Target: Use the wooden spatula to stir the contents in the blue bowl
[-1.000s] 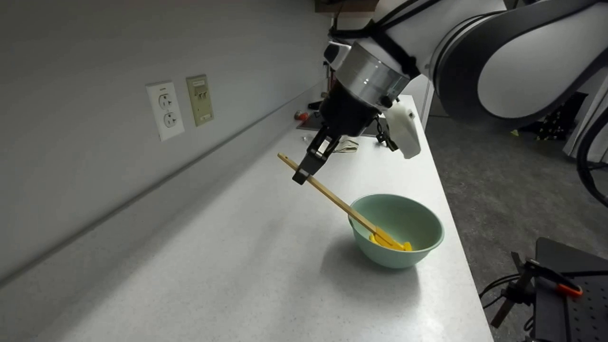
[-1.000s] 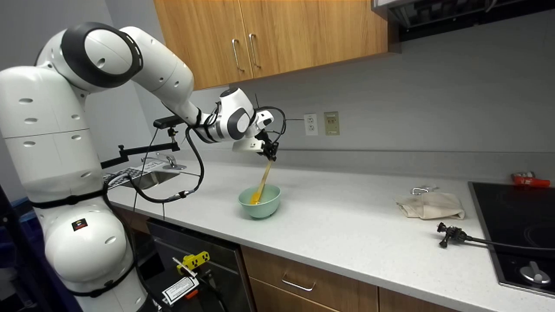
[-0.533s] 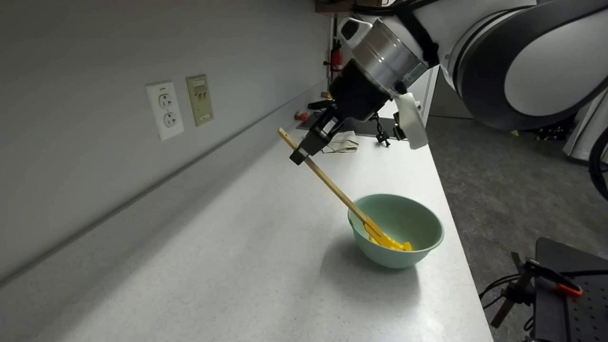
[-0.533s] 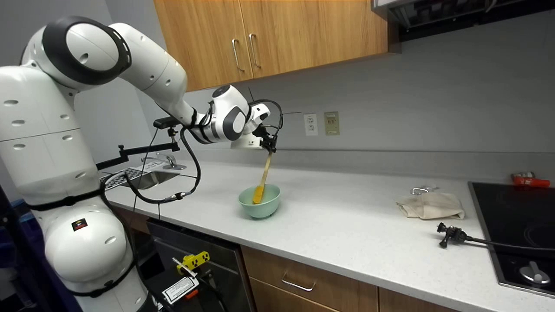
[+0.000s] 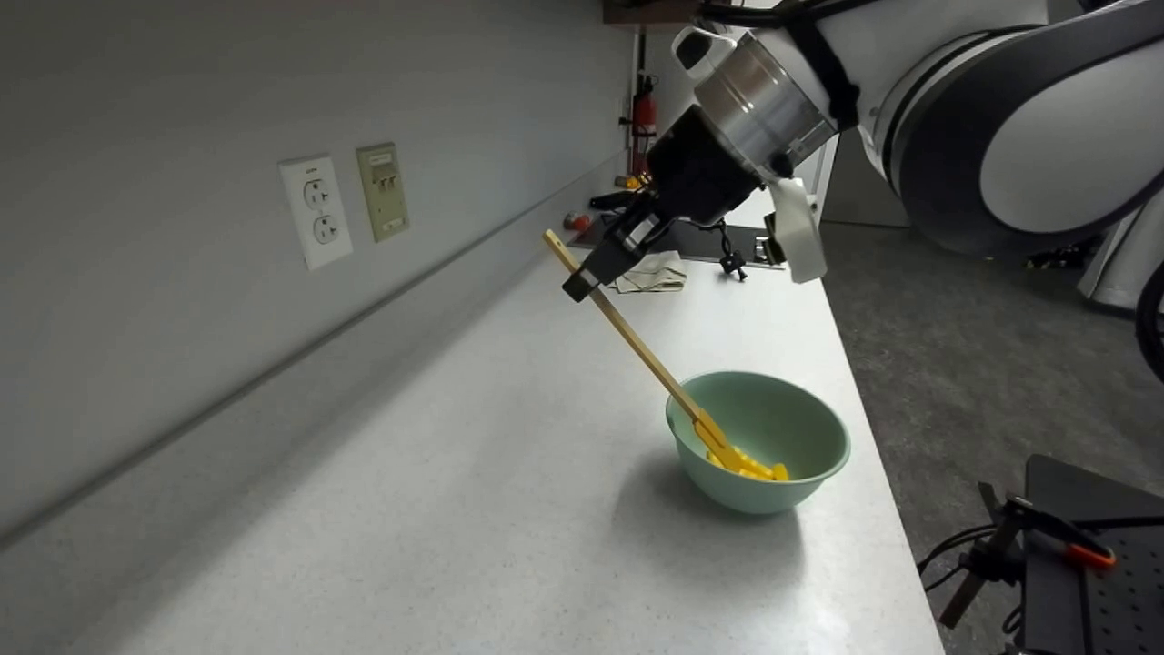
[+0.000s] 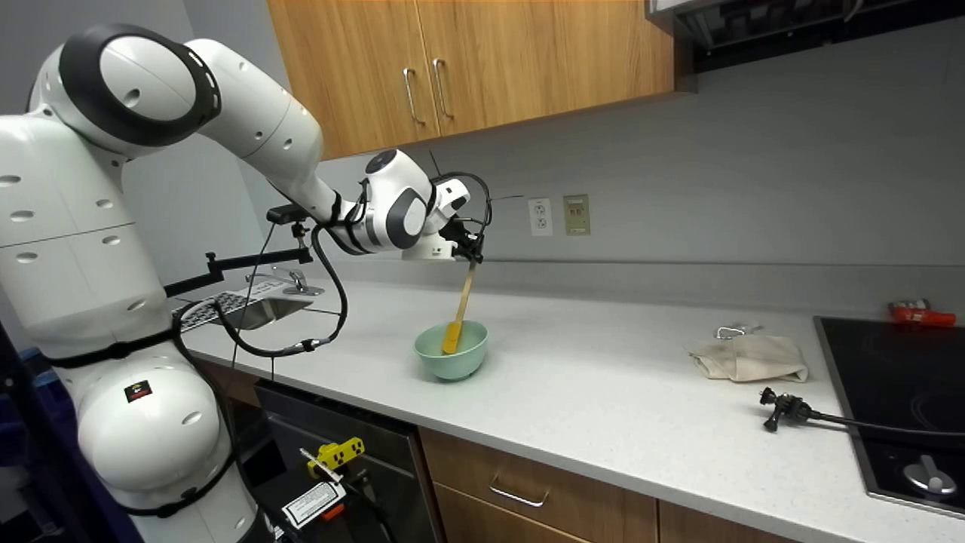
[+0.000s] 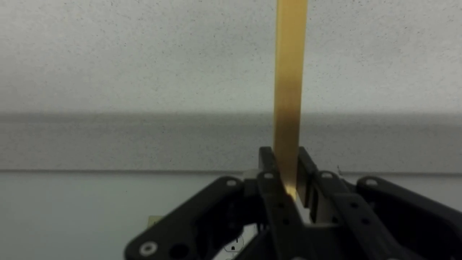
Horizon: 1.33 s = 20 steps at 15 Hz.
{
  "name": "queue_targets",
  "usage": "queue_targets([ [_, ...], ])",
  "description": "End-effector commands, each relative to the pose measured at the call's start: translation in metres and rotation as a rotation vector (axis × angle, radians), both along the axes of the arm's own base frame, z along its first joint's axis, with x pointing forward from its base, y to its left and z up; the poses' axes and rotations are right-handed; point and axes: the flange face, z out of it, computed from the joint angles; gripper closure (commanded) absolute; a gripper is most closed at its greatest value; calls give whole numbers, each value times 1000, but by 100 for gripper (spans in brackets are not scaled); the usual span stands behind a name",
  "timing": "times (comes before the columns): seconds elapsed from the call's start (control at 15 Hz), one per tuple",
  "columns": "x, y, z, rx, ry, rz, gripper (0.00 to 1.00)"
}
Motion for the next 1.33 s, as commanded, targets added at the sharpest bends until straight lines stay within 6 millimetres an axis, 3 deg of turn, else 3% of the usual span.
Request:
queue_targets([
  [0.0,-9,-10,6,2,-14,-25,96],
  [0.73,-13,-20,12,-2,-17,-81,96],
  [1.07,-20,-5,2,33,57,-113,96],
  [1.13,-10,-8,-1,21,29,-91,83],
  [1.27,-13,-4,-4,24,42,-92,83],
])
